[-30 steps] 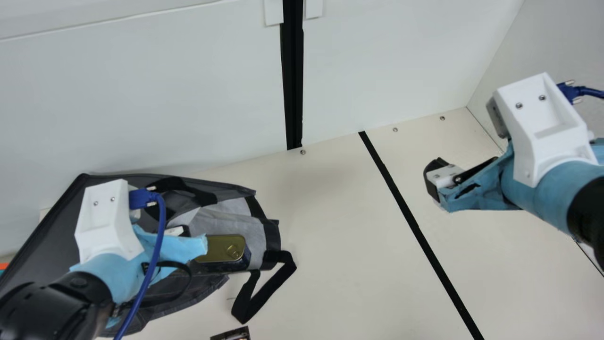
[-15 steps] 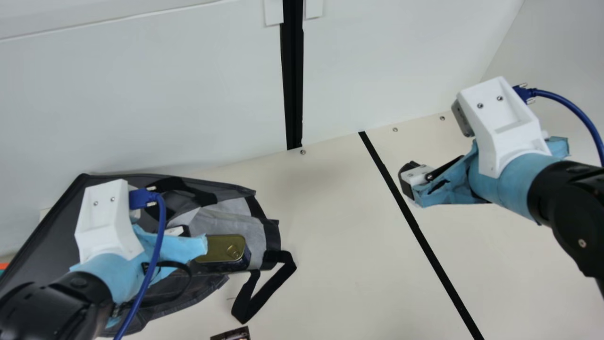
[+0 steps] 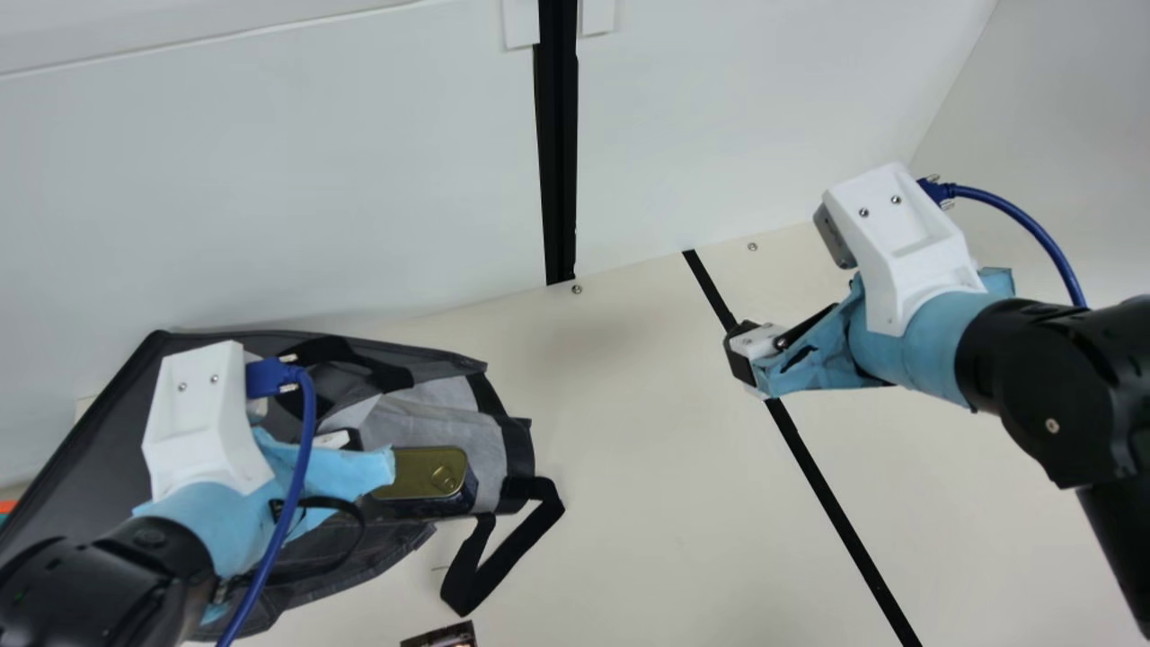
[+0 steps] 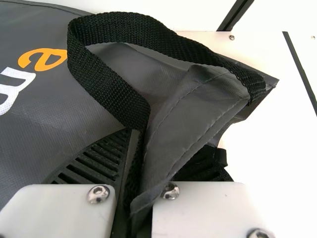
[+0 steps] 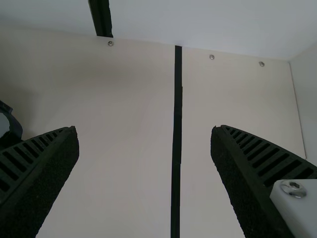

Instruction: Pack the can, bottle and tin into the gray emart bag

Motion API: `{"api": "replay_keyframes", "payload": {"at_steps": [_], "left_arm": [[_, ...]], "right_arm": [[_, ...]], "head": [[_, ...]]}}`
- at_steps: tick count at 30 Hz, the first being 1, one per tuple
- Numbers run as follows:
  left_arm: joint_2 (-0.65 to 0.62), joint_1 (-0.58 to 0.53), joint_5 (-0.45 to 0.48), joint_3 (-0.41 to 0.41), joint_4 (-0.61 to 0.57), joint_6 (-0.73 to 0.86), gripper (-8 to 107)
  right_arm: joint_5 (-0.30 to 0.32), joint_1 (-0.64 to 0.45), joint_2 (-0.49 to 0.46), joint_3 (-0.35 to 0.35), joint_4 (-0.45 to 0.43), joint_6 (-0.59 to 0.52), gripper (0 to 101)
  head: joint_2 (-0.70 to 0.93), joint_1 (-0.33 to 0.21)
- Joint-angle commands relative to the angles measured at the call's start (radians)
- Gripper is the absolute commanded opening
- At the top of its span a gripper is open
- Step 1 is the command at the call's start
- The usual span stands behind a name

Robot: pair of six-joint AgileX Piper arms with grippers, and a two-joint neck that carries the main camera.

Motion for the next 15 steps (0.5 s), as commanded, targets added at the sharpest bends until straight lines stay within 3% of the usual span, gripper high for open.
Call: {"api": "replay_keyframes", "payload": {"at_steps": [1, 15], "left_arm": [[0.0, 0.0, 0.0, 0.0, 0.0, 0.0, 10], [0.0, 0.0, 0.0, 0.0, 0.0, 0.0, 10]], "right_arm": [[-0.007, -0.002, 0.005, 0.007, 0.019, -0.012, 91], [-0.083, -0.017, 0.048, 0.074, 0.165, -0.122, 91]], "head": [[-0.001, -0.023], [-0.001, -0.023]]}}
